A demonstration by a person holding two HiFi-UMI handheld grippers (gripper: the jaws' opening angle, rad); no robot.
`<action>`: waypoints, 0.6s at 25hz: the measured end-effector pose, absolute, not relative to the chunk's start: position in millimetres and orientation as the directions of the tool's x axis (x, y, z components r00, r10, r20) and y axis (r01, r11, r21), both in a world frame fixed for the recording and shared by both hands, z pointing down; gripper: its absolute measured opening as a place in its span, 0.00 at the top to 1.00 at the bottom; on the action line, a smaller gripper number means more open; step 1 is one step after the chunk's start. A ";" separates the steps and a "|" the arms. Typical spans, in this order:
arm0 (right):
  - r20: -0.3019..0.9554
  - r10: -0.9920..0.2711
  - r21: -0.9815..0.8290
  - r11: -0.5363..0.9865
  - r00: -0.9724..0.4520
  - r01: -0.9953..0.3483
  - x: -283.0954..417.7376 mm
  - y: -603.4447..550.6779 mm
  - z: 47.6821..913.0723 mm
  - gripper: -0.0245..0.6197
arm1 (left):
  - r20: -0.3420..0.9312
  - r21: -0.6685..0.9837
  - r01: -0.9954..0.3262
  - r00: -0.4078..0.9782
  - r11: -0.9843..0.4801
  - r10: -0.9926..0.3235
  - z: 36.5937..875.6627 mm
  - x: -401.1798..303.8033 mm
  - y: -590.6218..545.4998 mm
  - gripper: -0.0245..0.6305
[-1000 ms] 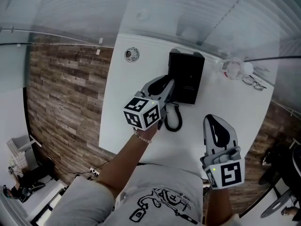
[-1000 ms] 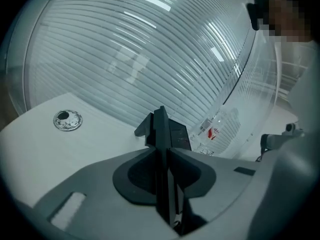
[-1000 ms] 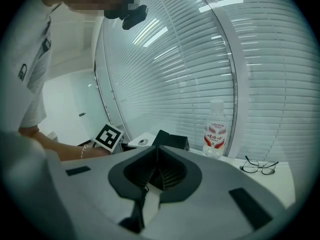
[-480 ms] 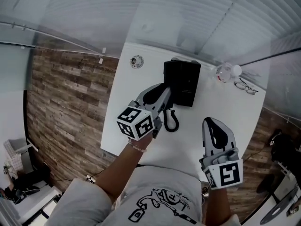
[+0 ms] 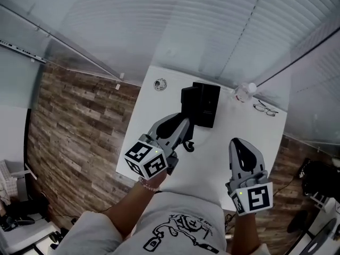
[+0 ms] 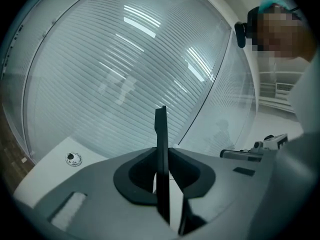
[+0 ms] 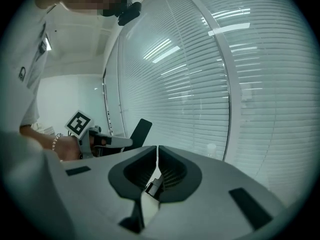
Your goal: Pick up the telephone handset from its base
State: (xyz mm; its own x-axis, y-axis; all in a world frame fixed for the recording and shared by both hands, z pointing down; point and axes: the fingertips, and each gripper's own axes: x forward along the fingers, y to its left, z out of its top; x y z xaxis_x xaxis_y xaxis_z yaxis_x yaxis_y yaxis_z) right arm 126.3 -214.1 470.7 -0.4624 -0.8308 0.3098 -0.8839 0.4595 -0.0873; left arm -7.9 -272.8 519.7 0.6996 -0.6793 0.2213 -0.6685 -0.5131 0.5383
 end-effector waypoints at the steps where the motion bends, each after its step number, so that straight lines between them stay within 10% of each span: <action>1: 0.301 -0.834 -0.083 0.460 -0.462 -0.884 126.2 -210.9 464.8 0.95 | 0.209 0.536 -0.664 0.703 -0.521 -0.680 510.9 -7.6 -266.9 0.86; 15: 0.218 -0.867 -0.027 0.454 -0.449 -0.890 125.7 -163.8 390.7 0.95 | 0.056 0.492 -0.617 0.727 -0.614 -0.684 406.0 -10.4 -193.7 0.86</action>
